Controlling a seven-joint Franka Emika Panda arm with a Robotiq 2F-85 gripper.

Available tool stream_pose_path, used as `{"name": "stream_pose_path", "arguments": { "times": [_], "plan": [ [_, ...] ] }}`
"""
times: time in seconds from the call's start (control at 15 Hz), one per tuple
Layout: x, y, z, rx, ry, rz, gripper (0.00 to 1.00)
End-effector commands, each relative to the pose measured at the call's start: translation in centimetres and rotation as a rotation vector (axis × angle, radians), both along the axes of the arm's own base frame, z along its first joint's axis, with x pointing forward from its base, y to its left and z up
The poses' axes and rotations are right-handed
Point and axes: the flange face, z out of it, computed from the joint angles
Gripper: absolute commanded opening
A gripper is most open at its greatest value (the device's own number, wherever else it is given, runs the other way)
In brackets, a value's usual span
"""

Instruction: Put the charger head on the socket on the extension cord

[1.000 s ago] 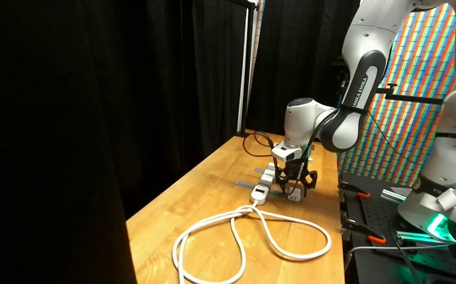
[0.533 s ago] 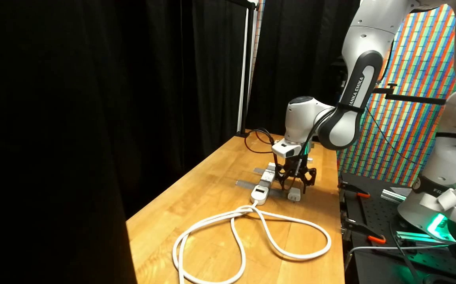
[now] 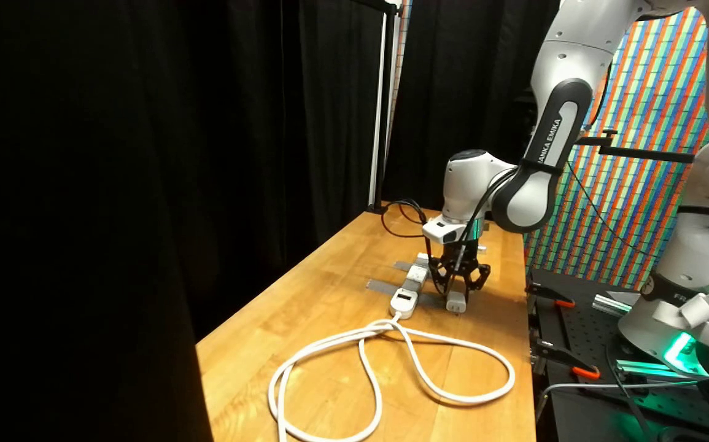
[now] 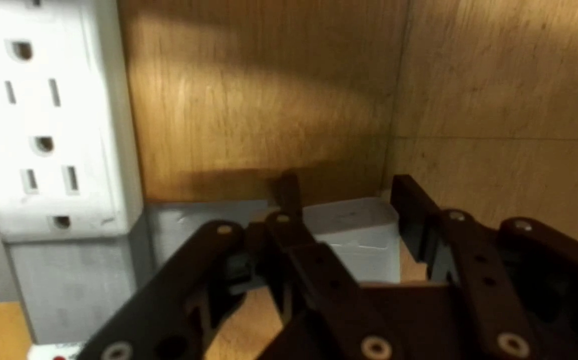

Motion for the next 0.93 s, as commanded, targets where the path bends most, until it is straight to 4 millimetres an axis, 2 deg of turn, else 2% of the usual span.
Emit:
{"name": "stream_pose_path", "arguments": {
  "times": [0.0, 0.33, 0.47, 0.67, 0.87],
  "plan": [
    [1.2, -2.6, 2.2, -0.097, -0.058, -0.124, 0.23],
    [3.9, -8.3, 7.9, -0.305, -0.182, -0.237, 0.23],
    [5.2, -9.3, 10.2, -0.412, -0.237, -0.261, 0.23],
    [6.9, -9.0, 12.7, -0.569, -0.323, -0.266, 0.23],
    [8.2, -6.7, 13.4, -0.723, -0.404, -0.245, 0.23]
  ]
}}
